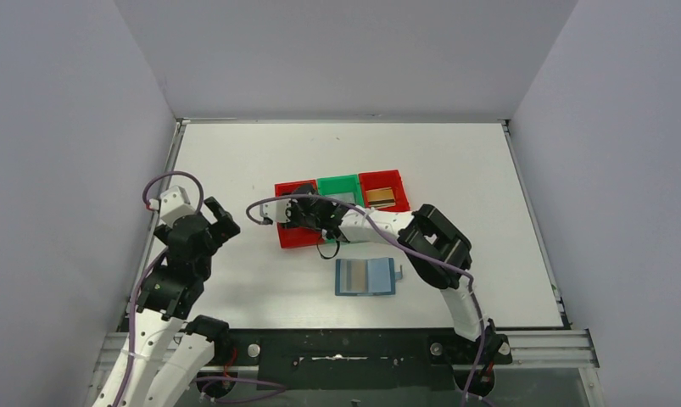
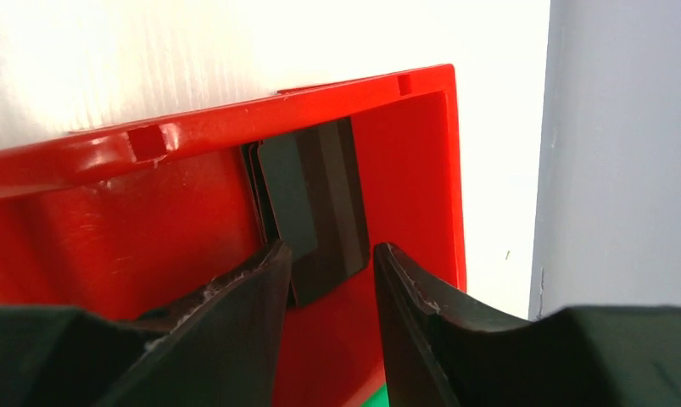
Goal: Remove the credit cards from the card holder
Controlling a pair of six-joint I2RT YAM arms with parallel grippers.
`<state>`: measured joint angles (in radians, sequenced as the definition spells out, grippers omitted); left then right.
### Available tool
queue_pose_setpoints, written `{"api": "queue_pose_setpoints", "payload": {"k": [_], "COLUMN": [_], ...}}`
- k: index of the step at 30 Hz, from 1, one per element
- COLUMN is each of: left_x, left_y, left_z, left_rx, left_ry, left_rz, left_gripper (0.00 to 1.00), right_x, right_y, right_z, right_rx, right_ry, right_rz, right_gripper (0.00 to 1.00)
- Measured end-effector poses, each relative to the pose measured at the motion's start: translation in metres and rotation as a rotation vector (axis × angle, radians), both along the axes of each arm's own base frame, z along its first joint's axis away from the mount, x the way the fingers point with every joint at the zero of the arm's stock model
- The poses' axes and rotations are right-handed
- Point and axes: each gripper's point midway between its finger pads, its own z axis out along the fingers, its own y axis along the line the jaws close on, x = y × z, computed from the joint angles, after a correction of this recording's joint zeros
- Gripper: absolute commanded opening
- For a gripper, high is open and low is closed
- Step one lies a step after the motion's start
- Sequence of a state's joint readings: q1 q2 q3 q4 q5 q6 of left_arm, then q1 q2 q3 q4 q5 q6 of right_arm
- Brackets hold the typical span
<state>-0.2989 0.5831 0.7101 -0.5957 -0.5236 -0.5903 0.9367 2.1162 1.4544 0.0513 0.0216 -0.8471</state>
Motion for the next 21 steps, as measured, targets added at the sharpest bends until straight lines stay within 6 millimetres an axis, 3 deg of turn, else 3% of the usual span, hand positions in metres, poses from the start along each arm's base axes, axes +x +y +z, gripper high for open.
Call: {"api": "queue_pose_setpoints", "payload": {"k": [3,7,11,14,18,21], "left_x": [0.000,0.000,0.001,0.002,0.003,0.004], "left_y": [0.000,0.000,-0.002,-0.005,-0.008,-0.010], "left_z": [-0.001,-0.003,-0.006,-0.010,-0.013,-0.016], "left_rx": [0.001,0.001,0.001,0.000,-0.002,-0.003], "left_ry": [0.003,0.007,0.020,0.036,0.053,0.062], "left_rz": [0.000,-0.001,-0.010,-0.020,-0.036,-0.049], "left_gripper": [0.92,0.92,0.92,0.92,0.92,0.92], "right_x": [-0.008,-0.023,-0.046,-0.063,-0.085,-0.108], "right_y": [-0.001,-0.013,-0.044,-0.071,-0.096,-0.118], "right_z": [0.013,0.049,0.099,0.121,0.111,0.068], "right_rx": [0.053,0.180,0.428,0.641,0.814,0.848], "right_ry": [0.029,0.039,0.084,0.204,0.416,0.567], "right_rz": [-0.004,-0.039,-0.193,-0.385,-0.625,-0.831], "right_gripper": [0.46,0.49,0.52,0.53,0.53,0.53]}}
